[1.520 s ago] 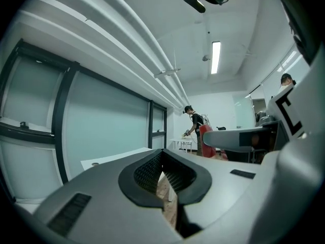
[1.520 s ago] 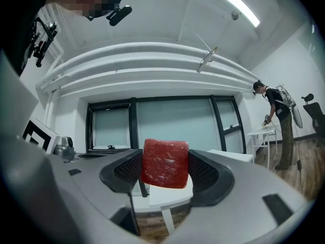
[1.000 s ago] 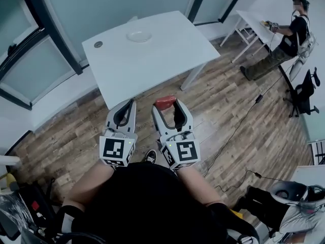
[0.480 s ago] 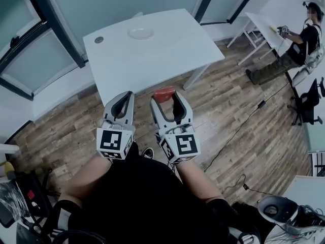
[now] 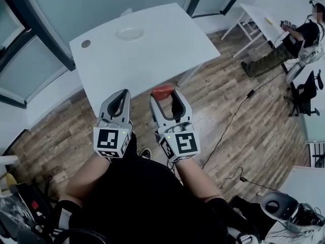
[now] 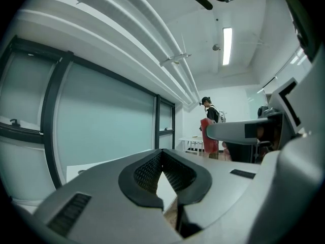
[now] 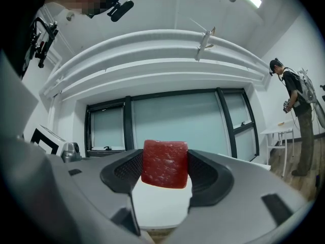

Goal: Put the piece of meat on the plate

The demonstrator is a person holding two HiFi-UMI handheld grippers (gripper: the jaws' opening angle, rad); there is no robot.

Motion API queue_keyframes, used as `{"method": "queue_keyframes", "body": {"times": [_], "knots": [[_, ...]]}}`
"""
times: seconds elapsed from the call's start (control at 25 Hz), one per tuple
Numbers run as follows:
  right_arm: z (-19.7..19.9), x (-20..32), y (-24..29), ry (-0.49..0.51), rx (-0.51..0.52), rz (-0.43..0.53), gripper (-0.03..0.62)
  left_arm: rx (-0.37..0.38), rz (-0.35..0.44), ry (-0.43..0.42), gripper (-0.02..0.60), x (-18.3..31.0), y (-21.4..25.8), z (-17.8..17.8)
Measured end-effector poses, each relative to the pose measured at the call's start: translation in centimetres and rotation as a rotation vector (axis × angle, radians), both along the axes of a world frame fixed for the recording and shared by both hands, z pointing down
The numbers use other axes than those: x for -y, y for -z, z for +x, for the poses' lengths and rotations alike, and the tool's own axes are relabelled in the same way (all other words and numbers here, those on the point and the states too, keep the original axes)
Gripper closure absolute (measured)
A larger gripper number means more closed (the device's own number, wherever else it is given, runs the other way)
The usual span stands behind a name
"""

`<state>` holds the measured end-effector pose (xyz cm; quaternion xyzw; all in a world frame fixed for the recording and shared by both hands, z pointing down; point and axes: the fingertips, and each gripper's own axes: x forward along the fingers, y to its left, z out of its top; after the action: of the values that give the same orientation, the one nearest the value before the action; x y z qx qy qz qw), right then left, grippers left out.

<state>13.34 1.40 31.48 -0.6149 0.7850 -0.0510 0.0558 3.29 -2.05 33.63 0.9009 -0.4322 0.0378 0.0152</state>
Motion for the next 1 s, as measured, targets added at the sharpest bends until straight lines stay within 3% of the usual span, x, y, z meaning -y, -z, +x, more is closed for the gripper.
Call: {"method": "queue_keyframes", "body": {"times": [0.68,1.0], "knots": [[-1.9,16.4,-3.2,0.003,-0.024,-0.105,0.318,-0.016,-0.057,-0.007,0.578,16.1,-2.0,-2.0],[-3.6,20.4,-3.4,-0.011,-0.049,-0.115,0.318,-0.014,-0.049,-0.055,0.578,20.0,-1.8,-2.7]]}}
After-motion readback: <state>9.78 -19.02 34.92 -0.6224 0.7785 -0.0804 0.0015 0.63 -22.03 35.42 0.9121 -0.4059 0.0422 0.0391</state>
